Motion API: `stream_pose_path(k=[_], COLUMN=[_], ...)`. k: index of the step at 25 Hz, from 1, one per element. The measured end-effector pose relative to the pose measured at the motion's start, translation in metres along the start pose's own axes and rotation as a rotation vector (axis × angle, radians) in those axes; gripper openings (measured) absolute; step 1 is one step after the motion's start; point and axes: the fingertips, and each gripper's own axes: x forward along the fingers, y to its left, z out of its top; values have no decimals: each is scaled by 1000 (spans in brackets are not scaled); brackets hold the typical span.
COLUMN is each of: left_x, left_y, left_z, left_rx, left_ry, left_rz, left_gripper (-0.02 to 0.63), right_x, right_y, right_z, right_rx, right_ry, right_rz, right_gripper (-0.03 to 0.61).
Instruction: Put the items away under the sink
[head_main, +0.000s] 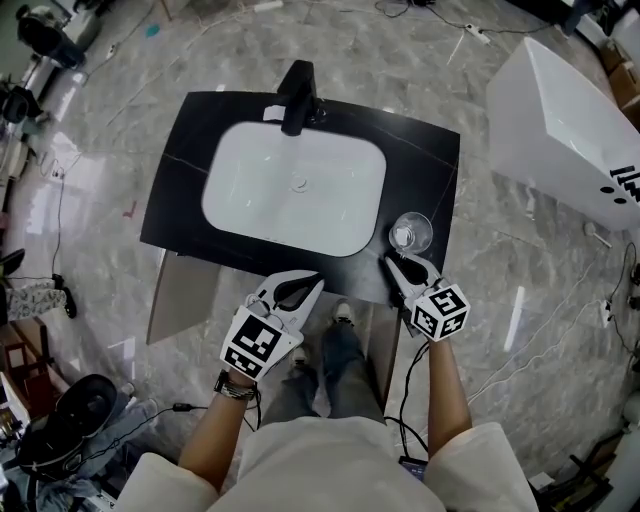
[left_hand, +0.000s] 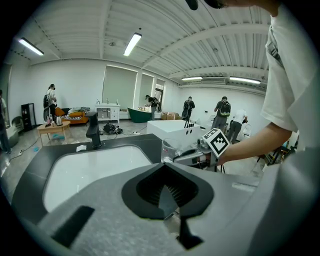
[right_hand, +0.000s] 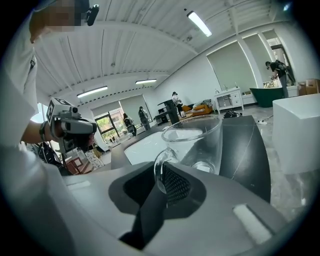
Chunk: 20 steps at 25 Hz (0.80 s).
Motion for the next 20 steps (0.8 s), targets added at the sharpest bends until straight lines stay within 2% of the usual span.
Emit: stream_pose_path(k=[4,7,13,20], left_x=[3,5,-1,-25], left_y=[-4,-3,4,4], left_z=[4,6,15,11], left_rx=[-18,-55,-126,-125], left_ry=[-4,-10,-62,-107], left_rz=[-5,-4,43,88], left_gripper=[3,3,3,3], right_x=[-4,-7,-9,-22], right_y=[4,7,9,33], right_z=[8,19,20,13], right_rx=[-41,-15,3,-46], right_ry=[-23,-54,-31,-7], right_rz=[24,68,115,126], right_gripper=[34,28,28,26])
